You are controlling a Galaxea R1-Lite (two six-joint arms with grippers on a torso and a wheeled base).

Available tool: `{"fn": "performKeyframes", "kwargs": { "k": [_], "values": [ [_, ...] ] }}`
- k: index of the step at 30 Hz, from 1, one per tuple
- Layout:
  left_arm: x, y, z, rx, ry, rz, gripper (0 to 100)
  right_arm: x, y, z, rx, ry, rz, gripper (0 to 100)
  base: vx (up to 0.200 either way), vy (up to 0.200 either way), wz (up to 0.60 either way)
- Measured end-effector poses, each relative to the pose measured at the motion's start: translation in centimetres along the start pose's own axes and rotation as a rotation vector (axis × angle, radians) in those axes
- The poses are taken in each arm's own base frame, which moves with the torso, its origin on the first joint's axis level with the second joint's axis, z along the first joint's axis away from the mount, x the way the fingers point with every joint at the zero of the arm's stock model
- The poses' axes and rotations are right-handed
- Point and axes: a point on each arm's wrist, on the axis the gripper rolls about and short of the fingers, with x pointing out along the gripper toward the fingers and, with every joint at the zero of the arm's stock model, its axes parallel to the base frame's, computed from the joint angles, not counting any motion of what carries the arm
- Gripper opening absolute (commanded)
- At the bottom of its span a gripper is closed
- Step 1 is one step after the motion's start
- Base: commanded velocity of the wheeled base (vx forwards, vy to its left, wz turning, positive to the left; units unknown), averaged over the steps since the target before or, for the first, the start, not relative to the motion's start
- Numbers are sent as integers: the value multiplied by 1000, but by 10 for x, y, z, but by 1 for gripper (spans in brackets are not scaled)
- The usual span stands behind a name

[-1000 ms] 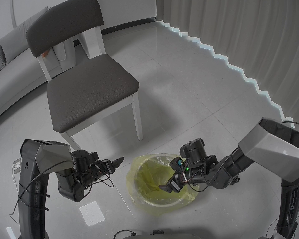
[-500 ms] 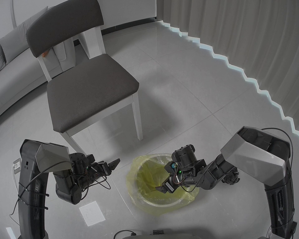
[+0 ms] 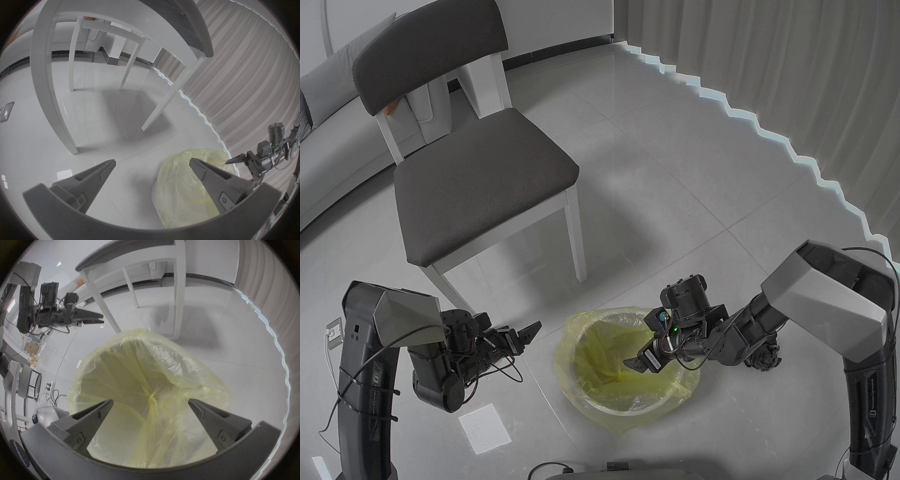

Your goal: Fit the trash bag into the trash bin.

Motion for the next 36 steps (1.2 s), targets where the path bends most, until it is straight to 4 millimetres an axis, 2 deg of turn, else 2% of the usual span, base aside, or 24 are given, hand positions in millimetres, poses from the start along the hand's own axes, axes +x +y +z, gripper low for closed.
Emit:
{"fn": "performKeyframes", "kwargs": {
  "k": [6, 9, 15, 20, 25, 31, 36],
  "values": [
    [-2, -1, 0, 5, -14, -6, 100, -34, -2, 12, 16, -35, -2, 100, 0, 0, 0],
    [-3, -1, -1, 4, -14, -4, 100, -55, -10, 12, 33, -36, -16, 100, 0, 0, 0],
    [-5, -2, 1, 9, -15, -4, 100, -87, -59, -4, 117, -3, -111, 100, 0, 0, 0],
    [-8, -7, 10, 40, -37, -14, 100, -103, -114, -41, 190, 67, -230, 100, 0, 0, 0],
    [-19, -16, 25, 63, -59, -22, 100, -106, -157, -84, 195, 156, -350, 100, 0, 0, 0],
    [-33, -24, 38, 77, -79, -24, 100, -90, -186, -131, 181, 301, -435, 100, 0, 0, 0],
    [-41, -28, 44, 93, -93, -12, 100, -70, -202, -147, 186, 344, -463, 100, 0, 0, 0]
  ]
}}
